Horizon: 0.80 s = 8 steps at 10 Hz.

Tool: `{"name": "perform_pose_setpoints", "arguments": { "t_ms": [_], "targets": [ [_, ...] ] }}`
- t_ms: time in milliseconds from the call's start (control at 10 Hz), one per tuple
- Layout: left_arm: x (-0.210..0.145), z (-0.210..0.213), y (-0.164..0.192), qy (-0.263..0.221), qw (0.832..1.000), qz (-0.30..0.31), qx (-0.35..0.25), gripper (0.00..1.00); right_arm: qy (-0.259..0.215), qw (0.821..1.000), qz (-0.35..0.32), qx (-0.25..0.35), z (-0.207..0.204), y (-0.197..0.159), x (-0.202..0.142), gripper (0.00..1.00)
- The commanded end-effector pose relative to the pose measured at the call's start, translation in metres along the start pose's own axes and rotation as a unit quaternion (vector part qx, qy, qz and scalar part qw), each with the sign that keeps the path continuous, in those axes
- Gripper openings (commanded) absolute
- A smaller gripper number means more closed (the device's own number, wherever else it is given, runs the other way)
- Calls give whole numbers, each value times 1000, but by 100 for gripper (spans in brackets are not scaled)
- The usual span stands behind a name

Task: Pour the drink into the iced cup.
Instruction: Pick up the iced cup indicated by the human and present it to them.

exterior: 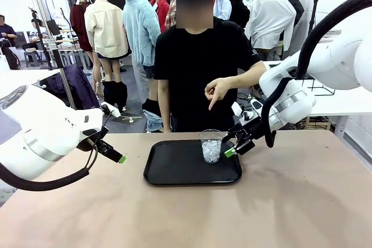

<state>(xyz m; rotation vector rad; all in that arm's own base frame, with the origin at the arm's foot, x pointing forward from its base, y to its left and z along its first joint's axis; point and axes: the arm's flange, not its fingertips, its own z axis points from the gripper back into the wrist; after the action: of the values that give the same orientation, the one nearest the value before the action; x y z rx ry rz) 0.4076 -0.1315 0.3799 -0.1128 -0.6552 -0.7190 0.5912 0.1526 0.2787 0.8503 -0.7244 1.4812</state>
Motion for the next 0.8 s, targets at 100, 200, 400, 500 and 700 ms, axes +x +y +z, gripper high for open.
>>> {"name": "perform_pose_setpoints", "arguments": {
  "t_ms": [100, 200, 400, 500, 700],
  "targets": [
    [0, 1, 0, -2, 1000, -4, 6, 100, -17, 1000, 7, -6, -9, 7, 0, 100],
    [0, 1, 0, -2, 1000, -4, 6, 100, -16, 1000, 11, -11, -11, 7, 1, 100],
    [0, 1, 0, -2, 1000, -4, 6, 100, -8, 999, 8, -44, -16, 6, 1, 100],
    [0, 1, 0, -2, 1000, -4, 6, 100, -9, 999, 9, -46, -20, 6, 1, 100],
    [0, 1, 0, -2, 1000, -4, 6, 100, -10, 999, 6, -53, -25, 6, -1, 100]
  ]
}}
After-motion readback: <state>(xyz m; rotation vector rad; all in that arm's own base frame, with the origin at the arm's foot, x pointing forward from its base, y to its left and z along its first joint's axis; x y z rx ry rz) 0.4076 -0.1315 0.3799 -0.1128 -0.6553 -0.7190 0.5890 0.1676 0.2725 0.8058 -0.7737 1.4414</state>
